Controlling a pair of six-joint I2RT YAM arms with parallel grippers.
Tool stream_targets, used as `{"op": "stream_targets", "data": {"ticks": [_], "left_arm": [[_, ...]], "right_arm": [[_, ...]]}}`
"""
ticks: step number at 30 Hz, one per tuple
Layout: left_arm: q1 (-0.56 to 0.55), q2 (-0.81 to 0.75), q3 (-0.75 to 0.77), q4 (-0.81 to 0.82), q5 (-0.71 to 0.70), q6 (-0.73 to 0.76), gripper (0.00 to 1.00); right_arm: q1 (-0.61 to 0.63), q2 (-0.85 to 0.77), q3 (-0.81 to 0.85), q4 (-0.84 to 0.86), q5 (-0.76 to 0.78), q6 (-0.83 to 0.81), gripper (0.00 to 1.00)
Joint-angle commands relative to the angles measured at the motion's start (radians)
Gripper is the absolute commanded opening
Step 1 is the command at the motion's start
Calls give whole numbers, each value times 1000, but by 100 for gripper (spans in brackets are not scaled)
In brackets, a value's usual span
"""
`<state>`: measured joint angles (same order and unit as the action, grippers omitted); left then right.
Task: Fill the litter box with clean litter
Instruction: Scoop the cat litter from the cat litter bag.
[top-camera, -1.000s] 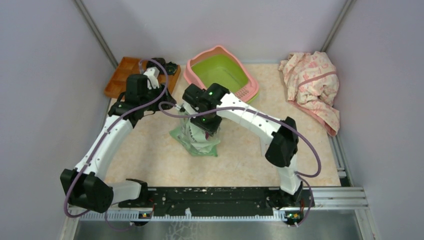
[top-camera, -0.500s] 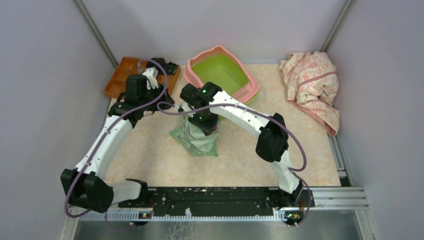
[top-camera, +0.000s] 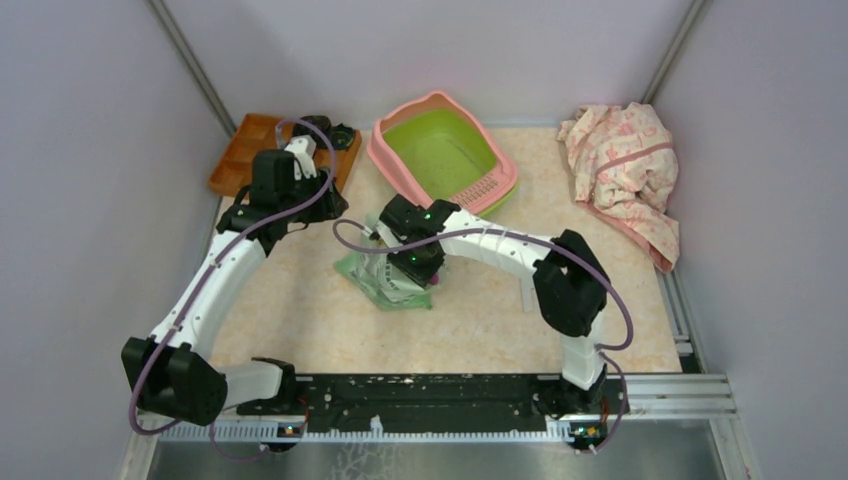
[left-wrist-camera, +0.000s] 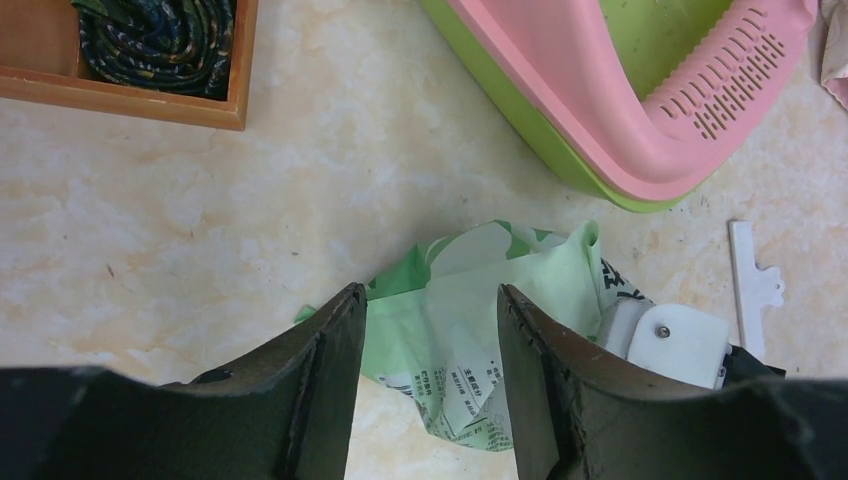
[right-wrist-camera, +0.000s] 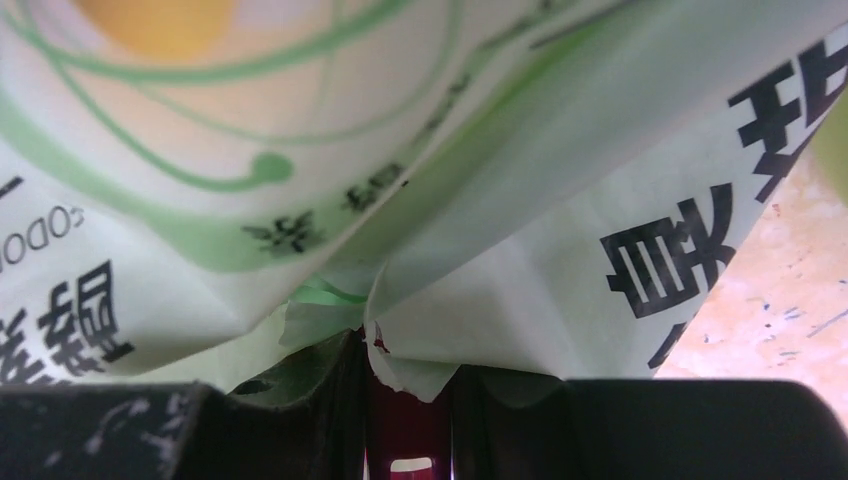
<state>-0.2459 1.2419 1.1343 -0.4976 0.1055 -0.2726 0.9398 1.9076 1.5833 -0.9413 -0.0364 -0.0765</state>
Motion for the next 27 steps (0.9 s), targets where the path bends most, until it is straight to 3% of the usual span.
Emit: {"op": "stream_targets", "data": {"ticks": [1, 9, 16, 27], "left_arm": [[0, -4, -13, 13, -2, 1, 57], [0, -20, -19, 6, -22, 0, 56], [0, -21, -25, 2, -29, -4, 56], [0, -23, -16, -3, -39, -7, 56]], "right_arm": [[11, -37, -60, 216, -62, 57, 0], [10, -64, -119, 392, -78, 96, 0], [10, -235, -187, 460, -29, 99, 0], [22, -454, -472, 725, 26, 107, 0]]}}
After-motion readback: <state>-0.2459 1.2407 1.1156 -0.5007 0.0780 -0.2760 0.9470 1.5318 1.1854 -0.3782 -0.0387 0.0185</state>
